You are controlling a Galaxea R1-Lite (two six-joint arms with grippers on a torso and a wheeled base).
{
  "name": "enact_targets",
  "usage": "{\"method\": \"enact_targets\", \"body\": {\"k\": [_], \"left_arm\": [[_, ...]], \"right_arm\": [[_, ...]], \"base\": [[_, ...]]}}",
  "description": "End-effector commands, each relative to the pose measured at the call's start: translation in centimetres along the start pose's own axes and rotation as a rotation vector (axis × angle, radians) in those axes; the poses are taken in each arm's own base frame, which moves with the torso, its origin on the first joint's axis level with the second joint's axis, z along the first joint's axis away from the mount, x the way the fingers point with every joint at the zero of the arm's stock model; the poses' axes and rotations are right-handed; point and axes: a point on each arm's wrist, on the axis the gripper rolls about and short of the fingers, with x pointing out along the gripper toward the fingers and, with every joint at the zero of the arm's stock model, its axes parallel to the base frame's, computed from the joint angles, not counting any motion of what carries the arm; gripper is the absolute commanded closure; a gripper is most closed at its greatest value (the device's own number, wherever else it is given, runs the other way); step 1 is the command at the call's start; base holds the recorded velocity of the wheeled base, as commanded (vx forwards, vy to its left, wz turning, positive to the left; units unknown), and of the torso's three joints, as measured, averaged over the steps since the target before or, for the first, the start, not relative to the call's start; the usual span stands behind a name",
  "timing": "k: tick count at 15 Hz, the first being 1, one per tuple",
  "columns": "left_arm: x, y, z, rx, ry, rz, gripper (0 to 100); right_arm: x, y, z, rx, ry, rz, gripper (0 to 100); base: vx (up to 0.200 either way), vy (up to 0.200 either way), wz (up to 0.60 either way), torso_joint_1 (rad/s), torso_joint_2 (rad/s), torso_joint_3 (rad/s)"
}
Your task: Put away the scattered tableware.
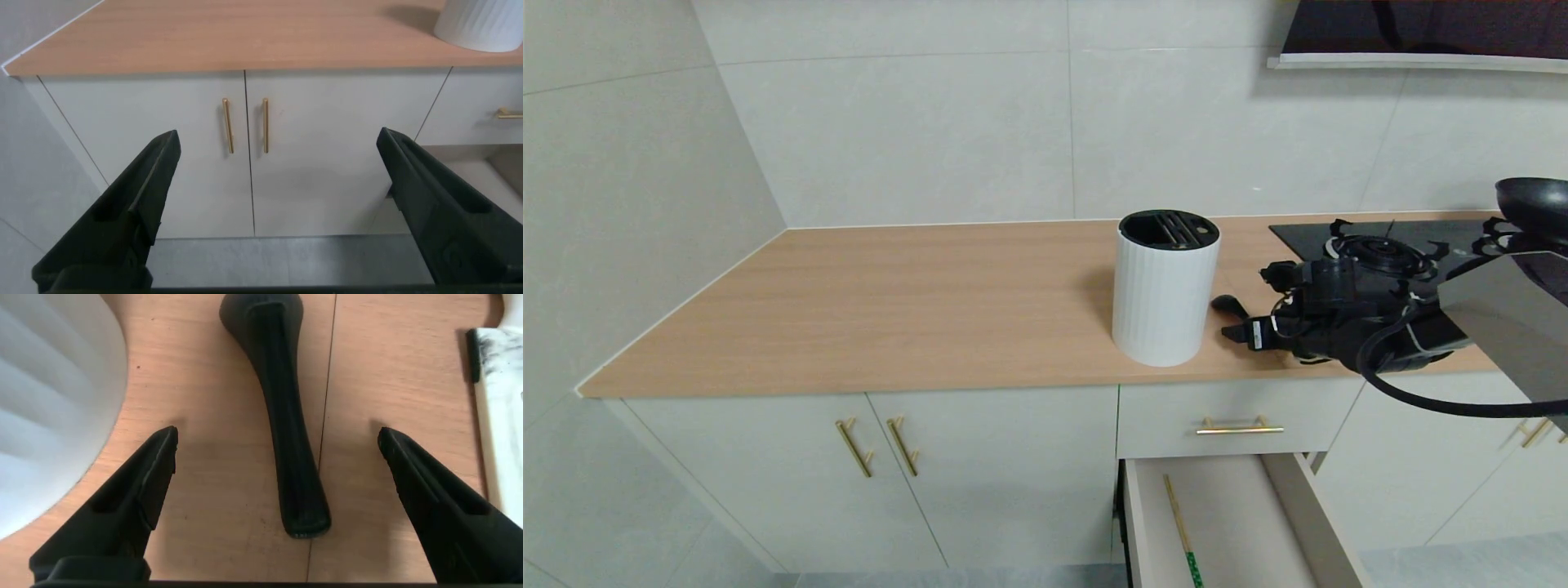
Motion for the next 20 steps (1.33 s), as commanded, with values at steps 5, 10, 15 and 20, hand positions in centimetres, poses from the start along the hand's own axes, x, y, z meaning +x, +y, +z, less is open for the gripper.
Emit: {"method": "enact_targets", "body": {"k": [5, 10, 15, 20], "left_arm": [[0.0, 0.0, 0.0, 0.000, 0.000, 0.000, 0], [0.0, 0.0, 0.0, 0.000, 0.000, 0.000, 0], [0.0, 0.0, 0.0, 0.000, 0.000, 0.000, 0], [0.0, 0.0, 0.0, 0.000, 0.000, 0.000, 0]], "right_arm": [[0.7, 0.0, -0.4, -0.001, 0.006, -0.020, 100], [0.7, 0.2, -0.6, -0.003, 0.014, -0.017, 100], [-2.0, 0.8, 1.8, 0.030, -0.005, -0.028, 100], [-12.6, 5.2, 5.1, 0.054, 0.113, 0.029, 100]], "base": [[0.000, 0.000, 0.00, 0.000, 0.00, 0.000], [0.000, 0.000, 0.00, 0.000, 0.00, 0.000], [0.000, 0.000, 0.00, 0.000, 0.00, 0.000], [0.000, 0.000, 0.00, 0.000, 0.00, 0.000]]}}
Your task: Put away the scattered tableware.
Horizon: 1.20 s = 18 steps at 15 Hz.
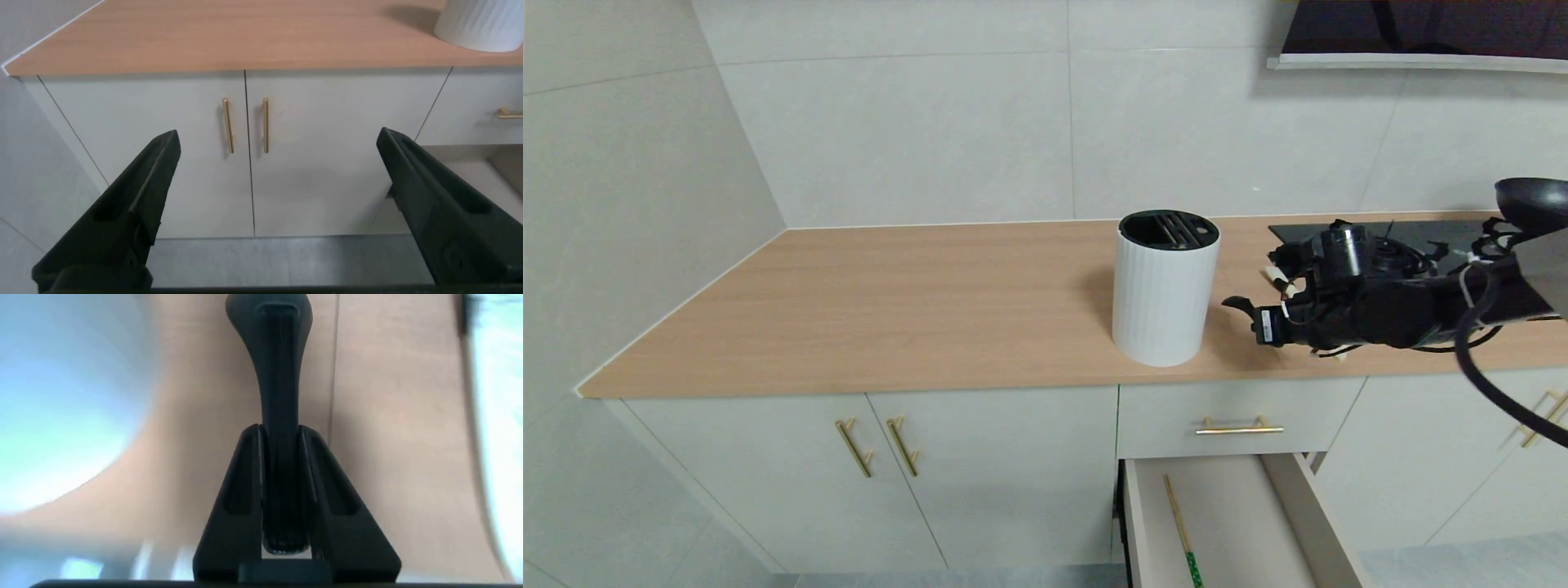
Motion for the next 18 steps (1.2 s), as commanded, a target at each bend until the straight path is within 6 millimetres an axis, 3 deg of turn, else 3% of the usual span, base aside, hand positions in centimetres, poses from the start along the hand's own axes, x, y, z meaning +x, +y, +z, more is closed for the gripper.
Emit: {"method": "enact_targets", "body": {"k": [1, 4, 7, 11, 18], "left_arm": [[0.0, 0.0, 0.0, -0.001, -0.001, 0.000, 0], [0.0, 0.0, 0.0, -0.001, -0.001, 0.000, 0], [0.0, 0.0, 0.0, -0.001, -0.001, 0.000, 0], [0.0, 0.0, 0.0, -0.001, -0.001, 0.000, 0], [0.0, 0.0, 0.0, -0.001, -0.001, 0.000, 0]], "right_arm": [[-7.0, 2.8, 0.9, -0.001, -0.026, 0.025, 100], [-11.5, 3.6, 0.3, 0.032, -0.068, 0.013, 100], [-14.0, 3.4, -3.1, 0.030, -0.001, 0.019, 100], [-15.6, 2.3, -7.0, 0.042, 0.057, 0.000, 100], [-14.9, 2.4, -8.5, 0.042, 0.053, 0.011, 100]], "base": [[0.000, 0.000, 0.00, 0.000, 0.00, 0.000], [0.000, 0.000, 0.00, 0.000, 0.00, 0.000], [0.000, 0.000, 0.00, 0.000, 0.00, 0.000], [0.000, 0.000, 0.00, 0.000, 0.00, 0.000], [0.000, 0.000, 0.00, 0.000, 0.00, 0.000]]}}
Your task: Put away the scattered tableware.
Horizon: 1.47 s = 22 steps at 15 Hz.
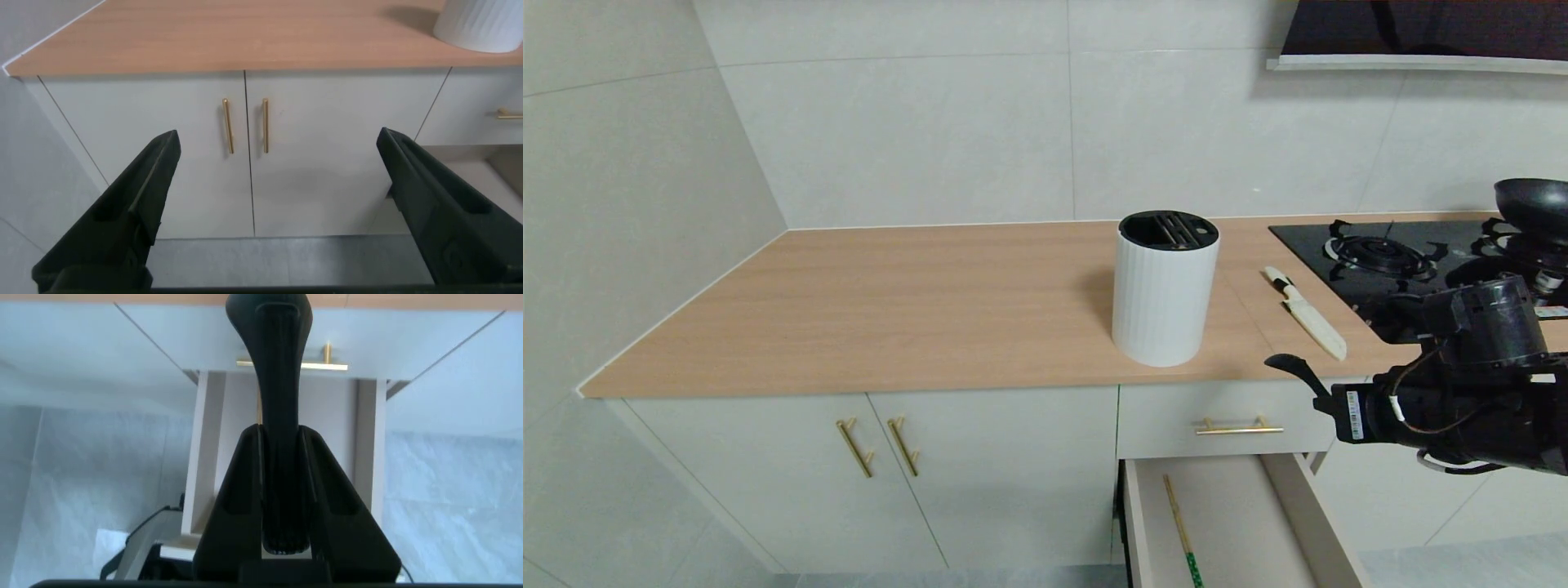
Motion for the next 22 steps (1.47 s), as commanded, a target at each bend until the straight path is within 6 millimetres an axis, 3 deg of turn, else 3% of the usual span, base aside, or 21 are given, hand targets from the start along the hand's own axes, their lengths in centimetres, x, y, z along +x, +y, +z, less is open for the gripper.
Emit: {"method": "enact_targets", "body": {"k": [1, 6, 22], "left_arm": [[0.0, 0.0, 0.0, 0.000, -0.001, 0.000, 0], [0.0, 0.0, 0.0, 0.000, -0.001, 0.000, 0], [0.0, 0.0, 0.0, 0.000, -0.001, 0.000, 0]], "right_arm": [[0.5, 0.0, -0.2, -0.003, 0.017, -0.004, 100], [1.1, 0.1, -0.3, -0.002, 0.014, -0.003, 100], [2.8, 0.6, -1.3, -0.018, 0.061, 0.000, 100]], "base": [[0.000, 0.000, 0.00, 0.000, 0.00, 0.000], [0.000, 0.000, 0.00, -0.039, 0.09, 0.047], [0.000, 0.000, 0.00, -0.207, 0.49, 0.277]]}}
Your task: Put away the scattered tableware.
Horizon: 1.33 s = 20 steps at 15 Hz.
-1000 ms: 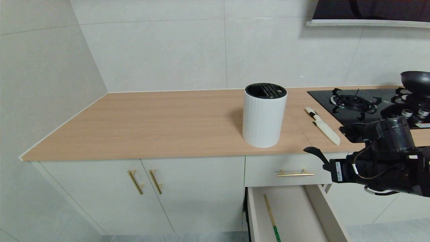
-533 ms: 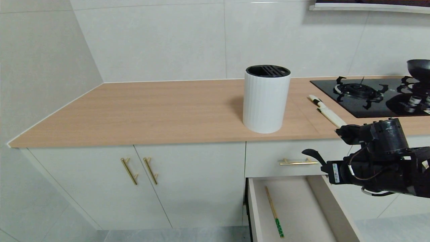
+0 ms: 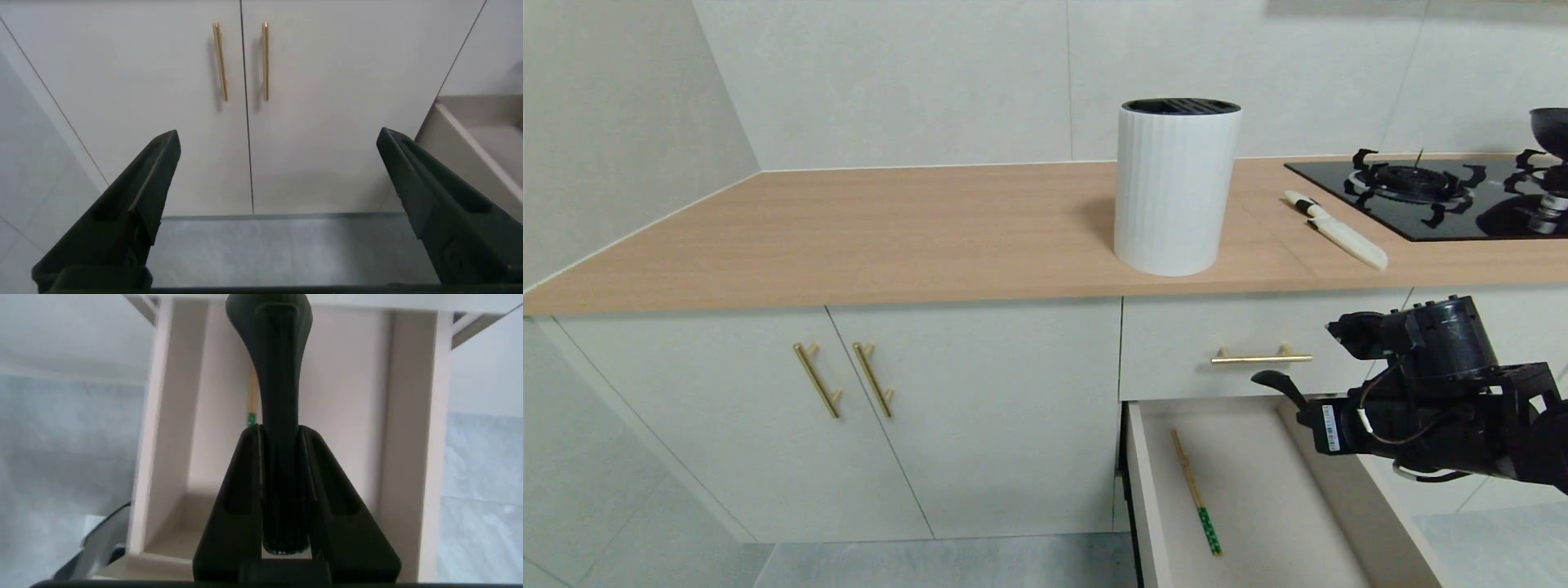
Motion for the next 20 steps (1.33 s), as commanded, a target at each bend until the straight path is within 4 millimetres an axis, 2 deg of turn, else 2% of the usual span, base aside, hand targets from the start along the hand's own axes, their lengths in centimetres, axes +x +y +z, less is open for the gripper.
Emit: {"method": "enact_targets", "body": {"k": [1, 10, 15, 19, 20], "left_arm": [[0.0, 0.0, 0.0, -0.001, -0.001, 0.000, 0], [0.0, 0.0, 0.0, -0.001, -0.001, 0.000, 0], [0.0, 0.0, 0.0, -0.001, -0.001, 0.000, 0], [0.0, 0.0, 0.0, -0.001, -0.001, 0.000, 0], [0.0, 0.0, 0.0, -0.001, -0.001, 0.000, 0]], "right_arm": [[0.7, 0.1, -0.3, -0.003, 0.014, -0.002, 100], [1.7, 0.1, -0.7, -0.002, 0.027, -0.008, 100], [1.9, 0.1, -0.8, -0.005, 0.037, -0.008, 100], [4.8, 0.3, -1.9, -0.012, 0.082, -0.019, 100], [6.3, 0.4, -2.3, -0.009, 0.067, -0.024, 100]], "base": [[0.000, 0.000, 0.00, -0.178, 0.47, 0.290], [0.000, 0.000, 0.00, -0.142, 0.44, 0.298], [0.000, 0.000, 0.00, -0.017, 0.07, 0.043], [0.000, 0.000, 0.00, 0.000, 0.00, 0.000], [0.000, 0.000, 0.00, 0.000, 0.00, 0.000]]}}
